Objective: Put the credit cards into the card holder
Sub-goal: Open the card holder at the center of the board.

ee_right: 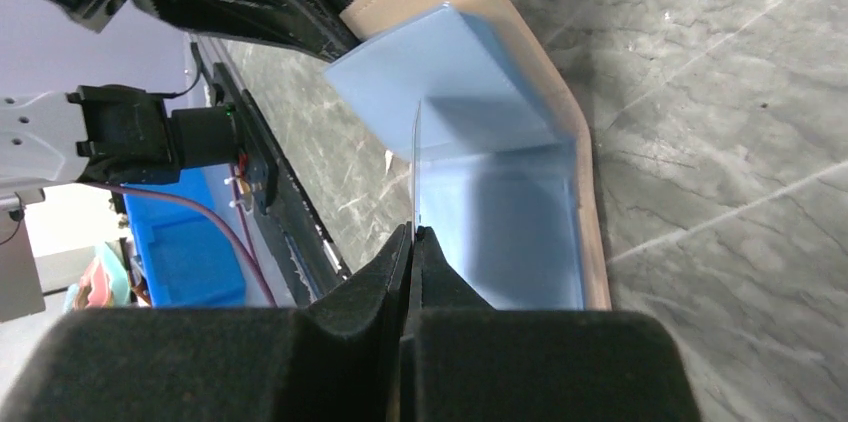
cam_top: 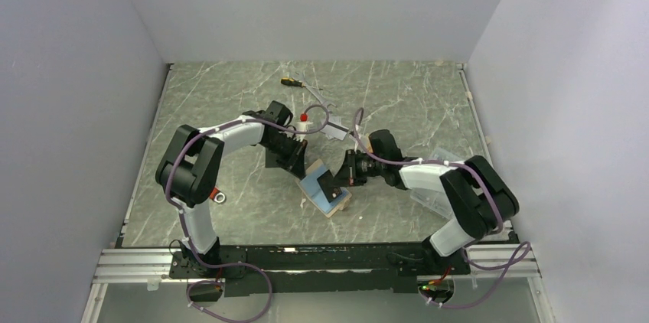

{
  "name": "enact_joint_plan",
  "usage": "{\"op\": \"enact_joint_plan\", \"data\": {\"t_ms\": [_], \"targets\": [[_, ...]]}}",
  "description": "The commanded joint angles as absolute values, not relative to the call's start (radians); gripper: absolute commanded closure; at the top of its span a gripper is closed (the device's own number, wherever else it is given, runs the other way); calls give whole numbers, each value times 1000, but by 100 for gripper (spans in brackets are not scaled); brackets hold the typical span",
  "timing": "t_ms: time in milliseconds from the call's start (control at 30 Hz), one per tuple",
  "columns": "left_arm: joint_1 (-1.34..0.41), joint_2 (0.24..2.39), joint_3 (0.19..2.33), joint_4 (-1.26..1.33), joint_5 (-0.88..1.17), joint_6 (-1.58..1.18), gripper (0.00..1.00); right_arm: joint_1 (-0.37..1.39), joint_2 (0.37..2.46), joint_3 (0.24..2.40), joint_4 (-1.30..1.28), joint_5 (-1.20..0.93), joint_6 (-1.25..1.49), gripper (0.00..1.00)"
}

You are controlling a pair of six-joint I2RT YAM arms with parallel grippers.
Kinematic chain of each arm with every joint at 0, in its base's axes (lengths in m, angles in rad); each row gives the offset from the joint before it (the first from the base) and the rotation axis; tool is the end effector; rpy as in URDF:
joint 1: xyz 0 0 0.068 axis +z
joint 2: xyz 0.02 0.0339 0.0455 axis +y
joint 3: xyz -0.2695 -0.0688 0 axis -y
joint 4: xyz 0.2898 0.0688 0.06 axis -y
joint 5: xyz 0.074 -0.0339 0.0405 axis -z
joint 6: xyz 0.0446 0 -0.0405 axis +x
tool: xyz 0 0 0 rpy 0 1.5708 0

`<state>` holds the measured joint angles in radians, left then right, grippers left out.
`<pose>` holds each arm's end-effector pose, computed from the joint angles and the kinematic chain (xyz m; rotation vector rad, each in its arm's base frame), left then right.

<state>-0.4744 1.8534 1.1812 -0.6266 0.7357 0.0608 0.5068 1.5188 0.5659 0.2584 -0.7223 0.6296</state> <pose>0.3315 -0.2039 0.1357 0.8873 2.6749 -1.1406 0.2527 0.1740 0.1124 -0.2786 2.4388 1.3789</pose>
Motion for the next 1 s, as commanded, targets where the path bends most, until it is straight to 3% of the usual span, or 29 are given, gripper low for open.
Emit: {"op": "enact_joint_plan", "data": {"t_ms": [0, 267, 567, 733, 967], "targets": [[-475, 1800, 1143, -581, 734, 11, 100, 546, 1593, 631, 336, -709, 657, 100], [-472, 1741, 1009, -419, 811, -137, 94, 560, 1656, 699, 303, -667, 664, 100], [-442, 1683, 910, -330, 815, -188, 50, 561, 1670, 724, 173, -725, 575, 100], [-436, 1634, 941, -375, 789, -106, 51, 570, 1681, 717, 146, -726, 557, 100], [-458, 1701, 1085, -605, 827, 194, 64, 590, 1713, 735, 125, -723, 531, 100]]}}
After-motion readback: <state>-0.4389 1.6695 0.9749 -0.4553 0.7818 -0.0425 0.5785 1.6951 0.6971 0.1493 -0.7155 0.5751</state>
